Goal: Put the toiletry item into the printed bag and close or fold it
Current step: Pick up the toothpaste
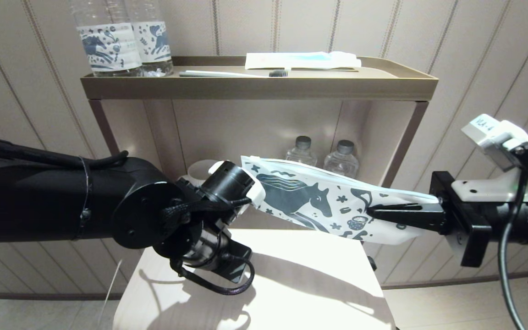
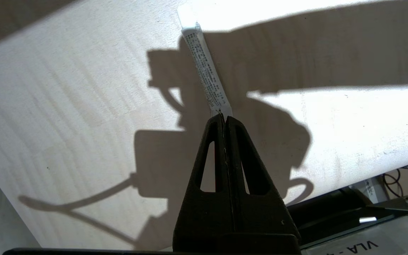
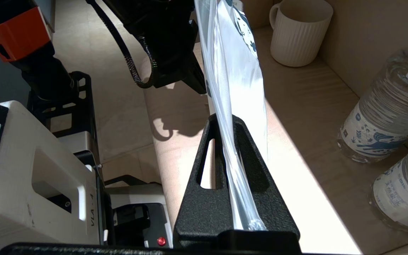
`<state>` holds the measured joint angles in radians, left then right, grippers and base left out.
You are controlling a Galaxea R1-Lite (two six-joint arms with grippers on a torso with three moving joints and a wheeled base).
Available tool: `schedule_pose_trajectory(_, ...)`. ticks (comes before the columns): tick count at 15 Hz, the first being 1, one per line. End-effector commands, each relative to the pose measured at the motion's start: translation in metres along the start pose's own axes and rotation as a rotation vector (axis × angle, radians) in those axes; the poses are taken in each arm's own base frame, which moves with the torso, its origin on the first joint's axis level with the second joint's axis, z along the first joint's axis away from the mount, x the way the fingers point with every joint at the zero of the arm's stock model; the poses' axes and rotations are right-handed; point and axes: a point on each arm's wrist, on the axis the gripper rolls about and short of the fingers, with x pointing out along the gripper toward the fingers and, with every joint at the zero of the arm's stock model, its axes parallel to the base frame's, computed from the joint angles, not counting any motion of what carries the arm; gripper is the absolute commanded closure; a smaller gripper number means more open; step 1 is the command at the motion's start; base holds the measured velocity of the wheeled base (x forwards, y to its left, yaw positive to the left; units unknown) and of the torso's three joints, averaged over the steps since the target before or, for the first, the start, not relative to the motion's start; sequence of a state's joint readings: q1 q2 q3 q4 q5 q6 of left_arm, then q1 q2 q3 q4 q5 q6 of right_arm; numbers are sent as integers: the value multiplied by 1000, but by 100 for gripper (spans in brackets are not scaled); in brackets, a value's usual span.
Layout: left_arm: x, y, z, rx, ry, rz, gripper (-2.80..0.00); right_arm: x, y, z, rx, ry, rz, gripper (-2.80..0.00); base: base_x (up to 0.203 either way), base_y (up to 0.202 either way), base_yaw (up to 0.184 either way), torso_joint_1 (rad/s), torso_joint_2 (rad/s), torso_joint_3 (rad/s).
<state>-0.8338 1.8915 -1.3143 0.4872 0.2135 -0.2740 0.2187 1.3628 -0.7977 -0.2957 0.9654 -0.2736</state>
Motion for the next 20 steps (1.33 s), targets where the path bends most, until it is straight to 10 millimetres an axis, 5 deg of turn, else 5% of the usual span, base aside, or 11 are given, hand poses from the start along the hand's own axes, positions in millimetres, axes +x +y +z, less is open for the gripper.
schedule_pose_trajectory(1,0,-2,-1,1,0,-2,0,0,0,0,-3,-2,6,0,0,0,0,0,0,0)
schedule_pose_trajectory(5,1,-9,1,14,-7,-14,0,1,-1,-1,-1,0,5,0,0,0,0,0,0,0)
schedule_pose_trajectory(12,-25,-8,5,9,-67,-33,0,4,-4,-4,12,9,8,0,0,0,0,0,0,0)
schedule_pose_trajectory(20,8,-7,-9,-12,75,23,0,9,-11,-9,32,24,10,0,0,0,0,0,0,0)
